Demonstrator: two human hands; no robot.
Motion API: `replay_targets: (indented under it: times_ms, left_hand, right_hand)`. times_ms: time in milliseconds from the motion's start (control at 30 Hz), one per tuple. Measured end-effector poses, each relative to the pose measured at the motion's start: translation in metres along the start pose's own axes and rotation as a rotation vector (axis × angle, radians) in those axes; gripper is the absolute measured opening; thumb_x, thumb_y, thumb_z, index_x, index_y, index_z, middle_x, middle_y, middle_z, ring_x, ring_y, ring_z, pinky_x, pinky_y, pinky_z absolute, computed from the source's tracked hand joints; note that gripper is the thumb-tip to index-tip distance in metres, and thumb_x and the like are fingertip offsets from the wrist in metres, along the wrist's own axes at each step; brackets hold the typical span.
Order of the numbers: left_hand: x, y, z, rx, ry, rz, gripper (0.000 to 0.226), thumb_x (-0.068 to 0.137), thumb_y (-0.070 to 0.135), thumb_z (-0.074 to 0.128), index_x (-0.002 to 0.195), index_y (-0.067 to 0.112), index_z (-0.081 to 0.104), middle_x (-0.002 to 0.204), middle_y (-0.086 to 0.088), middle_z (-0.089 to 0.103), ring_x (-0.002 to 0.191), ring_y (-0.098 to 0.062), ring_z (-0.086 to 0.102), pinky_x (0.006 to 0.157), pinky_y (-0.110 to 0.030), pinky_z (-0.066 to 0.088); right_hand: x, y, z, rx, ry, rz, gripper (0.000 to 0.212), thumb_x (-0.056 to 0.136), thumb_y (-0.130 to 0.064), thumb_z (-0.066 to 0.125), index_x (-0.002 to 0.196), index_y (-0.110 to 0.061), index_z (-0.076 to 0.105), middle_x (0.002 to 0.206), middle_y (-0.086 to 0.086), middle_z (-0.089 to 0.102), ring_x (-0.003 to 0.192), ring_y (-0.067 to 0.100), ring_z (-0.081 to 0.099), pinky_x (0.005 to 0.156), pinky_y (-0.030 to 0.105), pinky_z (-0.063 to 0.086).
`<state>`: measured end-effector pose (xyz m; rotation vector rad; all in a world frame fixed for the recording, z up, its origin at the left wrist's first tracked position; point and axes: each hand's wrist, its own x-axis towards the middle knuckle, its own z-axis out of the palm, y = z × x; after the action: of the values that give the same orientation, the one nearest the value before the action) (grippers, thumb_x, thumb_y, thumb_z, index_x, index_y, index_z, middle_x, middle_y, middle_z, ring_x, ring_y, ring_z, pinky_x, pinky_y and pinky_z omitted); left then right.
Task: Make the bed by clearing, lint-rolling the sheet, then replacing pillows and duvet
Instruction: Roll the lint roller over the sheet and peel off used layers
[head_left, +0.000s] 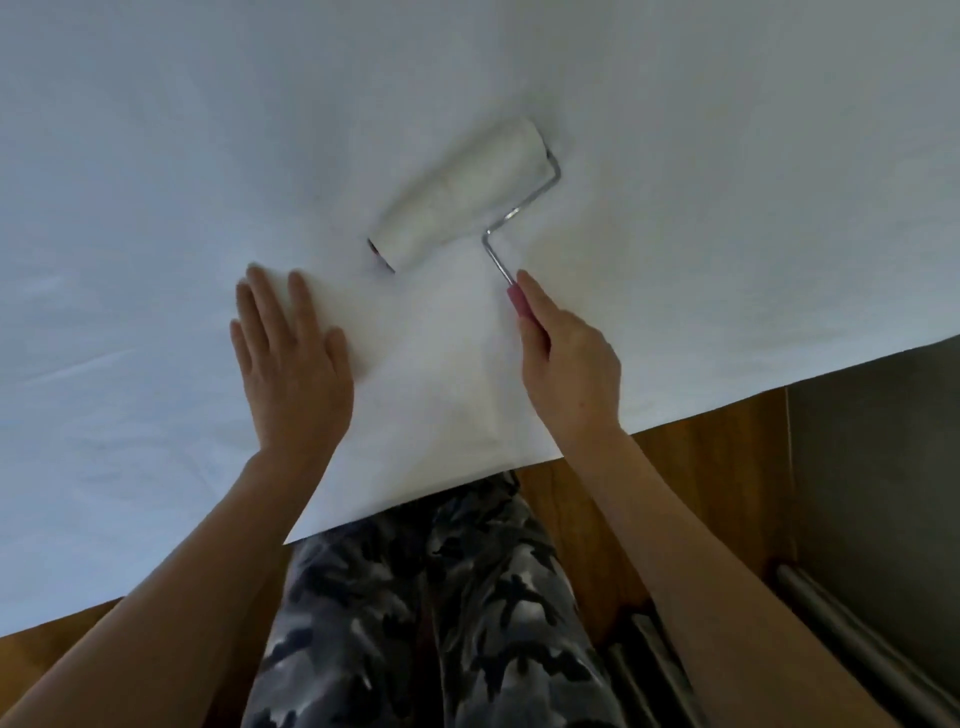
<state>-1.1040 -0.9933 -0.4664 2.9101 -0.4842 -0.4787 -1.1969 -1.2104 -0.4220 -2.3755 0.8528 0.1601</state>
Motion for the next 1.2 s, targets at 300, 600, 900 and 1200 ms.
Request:
replay_targets:
  times_ms: [300, 600, 900, 1200]
  left_hand:
    - [-0.001, 0.001, 0.002, -0.030, -0.001, 0.016, 0.056, 0.103, 0.025, 0.030, 0.152, 0.002, 0.019, 0.157, -0.031, 0.010, 0.146, -0.045, 0.011, 0.117, -0.056, 0.015]
    - [-0.002, -0.022, -0.010, -0.063, -0.091, 0.142, 0.058, 0.102, 0.023, 0.039, 0.153, 0.004, 0.021, 0.158, -0.028, 0.007, 0.147, -0.042, 0.008, 0.118, -0.052, 0.013]
    - [0.005, -0.042, -0.018, -0.047, -0.168, 0.257, 0.062, 0.098, 0.026, 0.047, 0.152, 0.006, 0.024, 0.159, -0.023, 0.011, 0.148, -0.036, 0.009, 0.119, -0.050, 0.016]
    - [0.005, -0.046, -0.010, -0.019, -0.172, 0.297, 0.060, 0.100, 0.032, 0.027, 0.152, 0.004, 0.019, 0.159, -0.026, 0.006, 0.148, -0.038, 0.006, 0.120, -0.050, 0.009]
  right_hand:
    - [-0.181, 0.112, -0.065, -0.080, -0.099, 0.178, 0.044, 0.097, -0.052, 0.036, 0.138, -0.038, 0.042, 0.087, -0.013, 0.066, 0.063, -0.004, 0.060, 0.058, 0.014, 0.054]
    - [-0.152, 0.036, -0.038, 0.072, 0.045, 0.168, 0.041, 0.099, -0.047, 0.042, 0.136, -0.032, 0.047, 0.080, -0.018, 0.059, 0.062, 0.002, 0.058, 0.054, 0.015, 0.050]
    - [0.044, -0.108, 0.014, 0.048, 0.082, 0.052, 0.037, 0.099, -0.042, 0.043, 0.133, -0.033, 0.055, 0.083, -0.004, 0.071, 0.066, 0.011, 0.063, 0.065, 0.035, 0.057]
    - [0.066, -0.101, 0.012, -0.031, 0.014, 0.156, 0.034, 0.100, -0.041, 0.045, 0.131, -0.036, 0.057, 0.090, -0.005, 0.073, 0.073, 0.014, 0.066, 0.061, 0.023, 0.050]
